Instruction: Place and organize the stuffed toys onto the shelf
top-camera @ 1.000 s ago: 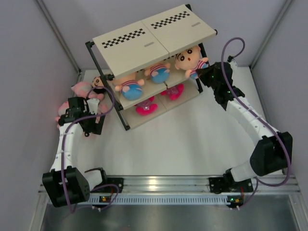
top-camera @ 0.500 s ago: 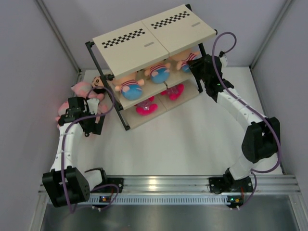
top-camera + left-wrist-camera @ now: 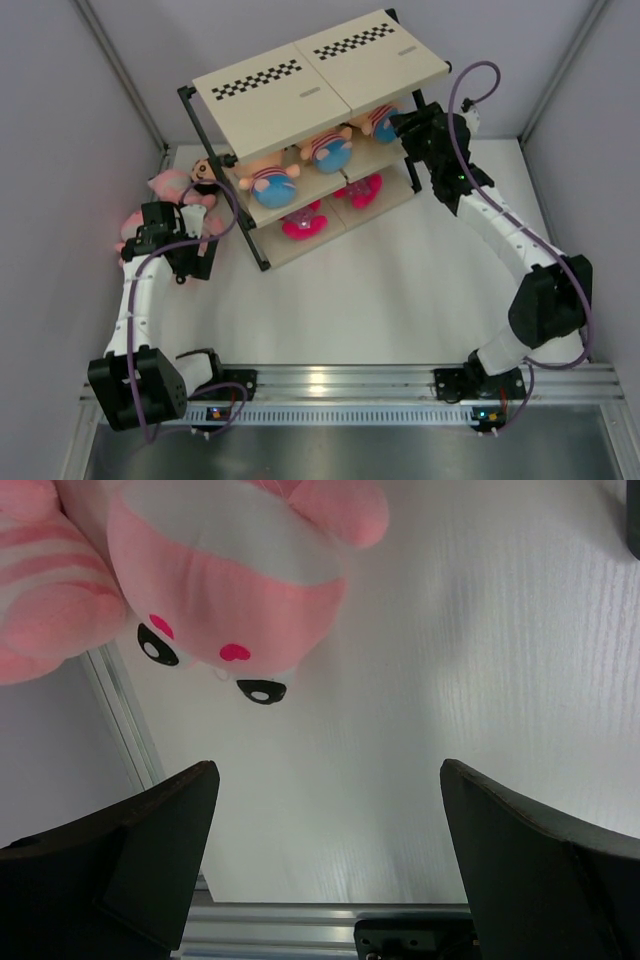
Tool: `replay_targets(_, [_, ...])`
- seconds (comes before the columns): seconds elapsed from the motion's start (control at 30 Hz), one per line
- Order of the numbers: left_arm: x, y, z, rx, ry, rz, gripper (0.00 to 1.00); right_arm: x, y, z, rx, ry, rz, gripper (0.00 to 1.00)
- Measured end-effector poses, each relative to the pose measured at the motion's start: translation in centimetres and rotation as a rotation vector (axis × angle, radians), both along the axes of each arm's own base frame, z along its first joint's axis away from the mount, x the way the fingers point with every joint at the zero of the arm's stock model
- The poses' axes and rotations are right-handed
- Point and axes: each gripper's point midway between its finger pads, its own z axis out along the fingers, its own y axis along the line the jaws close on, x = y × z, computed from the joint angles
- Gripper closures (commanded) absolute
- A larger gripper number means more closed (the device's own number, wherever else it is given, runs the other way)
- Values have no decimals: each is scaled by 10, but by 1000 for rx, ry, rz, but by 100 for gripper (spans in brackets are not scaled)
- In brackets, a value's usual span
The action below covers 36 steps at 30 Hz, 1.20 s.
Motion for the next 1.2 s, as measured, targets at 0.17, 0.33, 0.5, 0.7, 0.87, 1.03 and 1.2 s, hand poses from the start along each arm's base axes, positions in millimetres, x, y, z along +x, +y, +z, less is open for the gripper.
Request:
replay_targets(0.17, [-2,10,1,46,8,33,1,-21,-7,35,0,-82,9,44])
replay_targets(0.33, [9,34,20,98,-9,100,2,-53,-20,78,-60,-199,21,43])
replay_targets(0.5, [32,53,22,21,-24,121,1,-86,-35,106,-150,-294,22,42])
replay_targets(0.7, [45,18,0,-172,10,-3,1,-106,-52,116,-239,-338,-9,42])
replay_targets(0.87, [51,15,-28,-219,89,3,2,-108,-56,111,-291,-326,-14,42])
replay_targets(1.03, [62,30,-64,-165,161,65,51,-107,-57,94,-330,-290,-4,43])
replay_targets(1.2, [69,36,-61,-134,133,64,100,-111,-58,85,-391,-268,19,43])
